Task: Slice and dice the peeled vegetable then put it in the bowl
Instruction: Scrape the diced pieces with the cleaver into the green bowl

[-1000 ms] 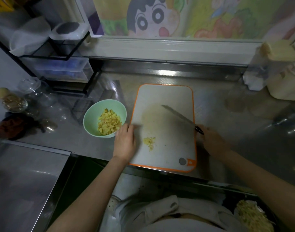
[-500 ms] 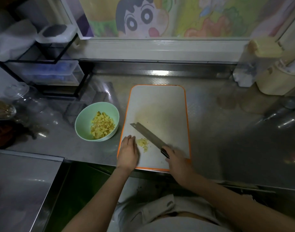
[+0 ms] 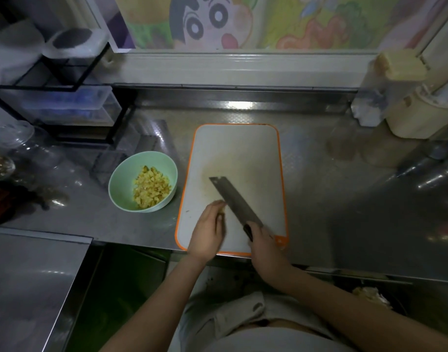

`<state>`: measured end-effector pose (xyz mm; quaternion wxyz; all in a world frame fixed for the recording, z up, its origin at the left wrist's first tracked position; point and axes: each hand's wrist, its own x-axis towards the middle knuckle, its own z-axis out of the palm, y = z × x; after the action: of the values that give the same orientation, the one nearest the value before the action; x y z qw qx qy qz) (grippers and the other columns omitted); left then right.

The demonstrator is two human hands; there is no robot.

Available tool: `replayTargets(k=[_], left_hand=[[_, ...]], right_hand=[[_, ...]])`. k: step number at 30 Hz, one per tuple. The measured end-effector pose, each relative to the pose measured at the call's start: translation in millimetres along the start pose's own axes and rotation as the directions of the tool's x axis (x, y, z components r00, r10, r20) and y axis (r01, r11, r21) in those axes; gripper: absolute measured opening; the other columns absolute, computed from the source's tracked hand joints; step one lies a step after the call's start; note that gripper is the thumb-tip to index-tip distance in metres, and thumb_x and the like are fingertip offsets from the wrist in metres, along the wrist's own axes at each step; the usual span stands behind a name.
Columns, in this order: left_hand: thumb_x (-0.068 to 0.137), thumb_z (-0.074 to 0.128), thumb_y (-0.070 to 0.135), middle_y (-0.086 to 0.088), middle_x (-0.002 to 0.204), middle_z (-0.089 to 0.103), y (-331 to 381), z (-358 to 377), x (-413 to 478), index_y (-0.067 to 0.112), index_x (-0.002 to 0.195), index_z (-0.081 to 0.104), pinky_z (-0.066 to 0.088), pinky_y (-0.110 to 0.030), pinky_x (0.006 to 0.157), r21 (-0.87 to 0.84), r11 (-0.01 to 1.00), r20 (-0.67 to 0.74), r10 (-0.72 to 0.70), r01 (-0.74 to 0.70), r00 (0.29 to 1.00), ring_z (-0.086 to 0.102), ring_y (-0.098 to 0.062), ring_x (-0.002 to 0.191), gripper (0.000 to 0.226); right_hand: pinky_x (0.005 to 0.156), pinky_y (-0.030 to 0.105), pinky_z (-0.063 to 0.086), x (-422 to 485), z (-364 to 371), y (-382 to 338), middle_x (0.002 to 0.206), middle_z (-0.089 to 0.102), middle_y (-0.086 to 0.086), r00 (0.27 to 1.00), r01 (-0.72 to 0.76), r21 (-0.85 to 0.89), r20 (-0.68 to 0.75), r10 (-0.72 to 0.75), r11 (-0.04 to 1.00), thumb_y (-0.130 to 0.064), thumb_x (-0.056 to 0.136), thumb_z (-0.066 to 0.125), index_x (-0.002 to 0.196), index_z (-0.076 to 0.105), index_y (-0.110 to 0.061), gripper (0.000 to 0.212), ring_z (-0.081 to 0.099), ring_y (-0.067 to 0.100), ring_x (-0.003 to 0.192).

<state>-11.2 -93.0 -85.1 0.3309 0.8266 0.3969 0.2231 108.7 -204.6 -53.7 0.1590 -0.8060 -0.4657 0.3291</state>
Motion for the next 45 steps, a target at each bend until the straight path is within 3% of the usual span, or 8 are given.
replayTargets(k=[6,11,16,22,27,31,39,45], left_hand=[[0.092,0.031,0.016,-0.011,0.131,0.052,-19.7,-14.7,-4.9,0.006,0.126,0.053,0.023,-0.02,0.108,0.045,0.989,-0.171,-0.134,0.144,0.976,0.043,-0.023,0.125,0.042],[0.098,0.028,0.025,-0.02,0.15,0.025,-30.7,-8.3,-7.3,-0.002,0.141,0.032,0.008,-0.033,0.117,0.15,0.935,-0.088,-0.312,0.322,0.946,0.018,-0.029,0.142,0.051],[0.096,0.025,0.029,-0.018,0.152,0.02,-16.7,5.7,-9.6,-0.001,0.142,0.03,0.001,-0.026,0.115,0.143,0.943,-0.031,-0.301,0.302,0.953,0.012,-0.027,0.144,0.055],[0.094,0.03,0.026,-0.011,0.142,0.041,-0.8,11.5,-16.3,0.005,0.138,0.039,0.023,-0.022,0.111,-0.054,0.984,0.035,-0.17,0.172,0.985,0.036,-0.021,0.133,0.049],[0.092,0.024,0.033,-0.009,0.138,0.048,-12.3,-6.4,-17.5,0.01,0.133,0.05,0.024,-0.031,0.113,0.086,0.98,-0.096,-0.173,0.181,0.98,0.038,-0.024,0.133,0.053],[0.091,0.026,0.028,-0.015,0.138,0.048,-21.2,-10.9,-18.3,0.006,0.131,0.05,0.024,-0.042,0.114,0.135,0.961,-0.114,-0.228,0.242,0.967,0.037,-0.029,0.133,0.051],[0.09,0.027,0.026,-0.017,0.139,0.045,-19.7,-11.8,-23.8,-0.001,0.132,0.046,0.019,-0.03,0.112,0.08,0.951,-0.118,-0.288,0.298,0.95,0.034,-0.029,0.134,0.054],[0.091,0.029,0.024,-0.018,0.135,0.048,-25.2,-11.8,-24.8,-0.003,0.129,0.049,0.023,-0.032,0.113,0.02,0.95,-0.102,-0.308,0.312,0.946,0.038,-0.03,0.131,0.051]], right_hand=[[0.087,0.024,0.044,6.4,-9.5,-10.1,0.125,0.052,0.01,0.989,0.151,0.206,-0.035,-0.147,0.967,-0.011,0.099,0.041,0.138,0.036,-0.014,0.039,0.054,0.016,0.102],[0.098,0.026,0.041,15.4,-14.7,-2.2,0.127,0.054,0.006,0.981,0.008,0.219,-0.191,0.035,0.976,-0.017,0.101,0.039,0.136,0.04,-0.014,0.035,0.053,0.015,0.108],[0.097,0.028,0.042,7.8,-2.6,-10.8,0.132,0.049,0.007,0.996,0.008,0.109,-0.094,0.002,0.994,-0.016,0.101,0.038,0.139,0.033,-0.014,0.038,0.053,0.02,0.113],[0.084,0.016,0.035,-3.8,-0.5,-18.1,0.133,0.049,0.006,0.992,0.12,0.073,0.028,-0.122,0.99,-0.017,0.101,0.038,0.142,0.029,-0.014,0.042,0.052,0.017,0.113],[0.083,0.022,0.048,-2.8,-13.8,-5.1,0.12,0.057,0.009,0.989,0.019,0.262,-0.146,0.02,0.965,-0.016,0.099,0.042,0.134,0.04,-0.01,0.035,0.057,0.014,0.094],[0.069,0.013,0.047,-8.2,-15.3,9.9,0.112,0.062,0.01,0.973,-0.099,0.119,-0.195,0.121,0.988,-0.022,0.1,0.04,0.132,0.04,-0.009,0.034,0.056,0.01,0.076],[0.097,0.027,0.038,-16.3,8.2,-17.2,0.138,0.044,0.012,0.998,-0.061,0.27,-0.003,0.065,0.961,-0.013,0.101,0.038,0.144,0.026,-0.012,0.045,0.047,0.025,0.123],[0.098,0.038,0.039,-20.3,15.4,-31.3,0.135,0.045,0.019,0.993,0.053,0.284,0.085,-0.081,0.957,-0.015,0.101,0.033,0.144,0.022,-0.007,0.045,0.047,0.034,0.121]])
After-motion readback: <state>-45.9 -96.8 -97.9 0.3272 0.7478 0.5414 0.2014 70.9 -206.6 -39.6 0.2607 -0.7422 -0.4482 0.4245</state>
